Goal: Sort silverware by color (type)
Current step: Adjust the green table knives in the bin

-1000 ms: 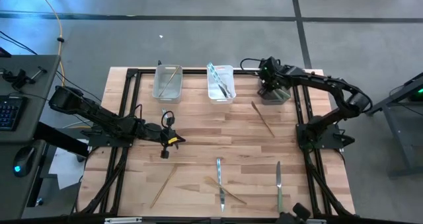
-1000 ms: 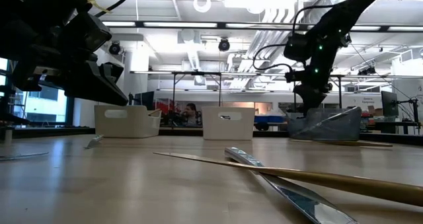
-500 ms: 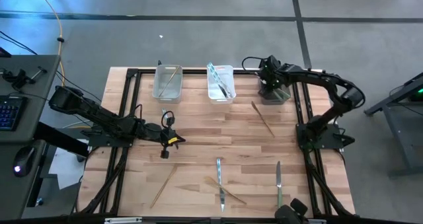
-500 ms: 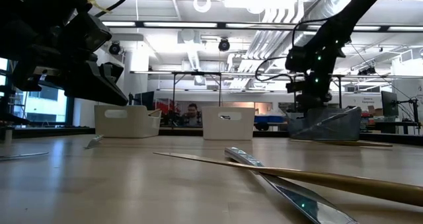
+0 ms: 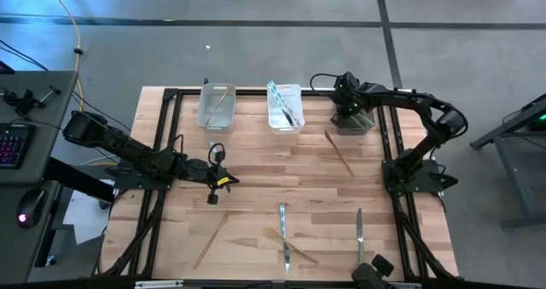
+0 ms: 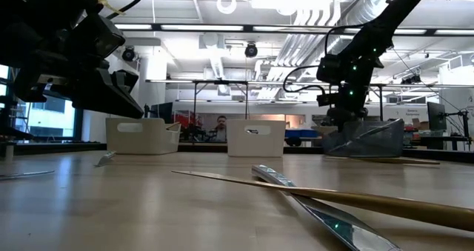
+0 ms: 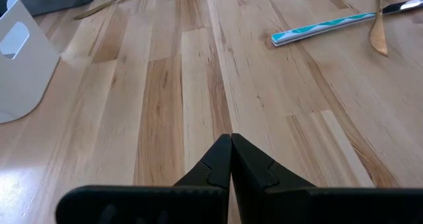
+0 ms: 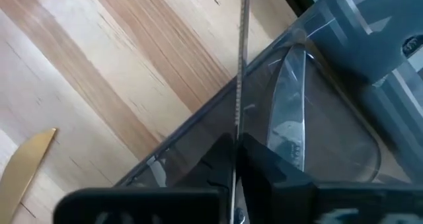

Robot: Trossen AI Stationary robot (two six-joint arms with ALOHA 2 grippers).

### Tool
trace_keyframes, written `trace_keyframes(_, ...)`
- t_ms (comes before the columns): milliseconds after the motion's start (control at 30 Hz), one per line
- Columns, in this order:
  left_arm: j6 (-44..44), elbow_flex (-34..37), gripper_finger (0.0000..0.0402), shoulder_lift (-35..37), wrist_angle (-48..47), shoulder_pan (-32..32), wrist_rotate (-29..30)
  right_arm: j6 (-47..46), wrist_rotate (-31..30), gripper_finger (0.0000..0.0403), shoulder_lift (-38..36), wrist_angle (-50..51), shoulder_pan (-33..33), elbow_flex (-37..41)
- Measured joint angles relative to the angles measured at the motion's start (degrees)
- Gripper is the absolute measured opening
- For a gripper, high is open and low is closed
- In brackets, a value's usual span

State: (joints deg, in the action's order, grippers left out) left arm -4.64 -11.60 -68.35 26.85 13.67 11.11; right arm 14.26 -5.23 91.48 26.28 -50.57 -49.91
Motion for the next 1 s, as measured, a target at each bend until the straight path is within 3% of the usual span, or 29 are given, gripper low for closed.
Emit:
trace_keyframes(367, 0.0, 0.0, 0.0000, 0.0, 0.0, 0.0, 0.0, -1.3, -4.3, 0.0001, 0.0, 1.9, 1.6, -3.7)
trace_keyframes(1000, 0.0, 0.0, 0.0000, 0.0, 0.0, 0.0, 0.0, -4.1, -2.6, 0.0002, -0.1, 14.3, 4.3, -14.3)
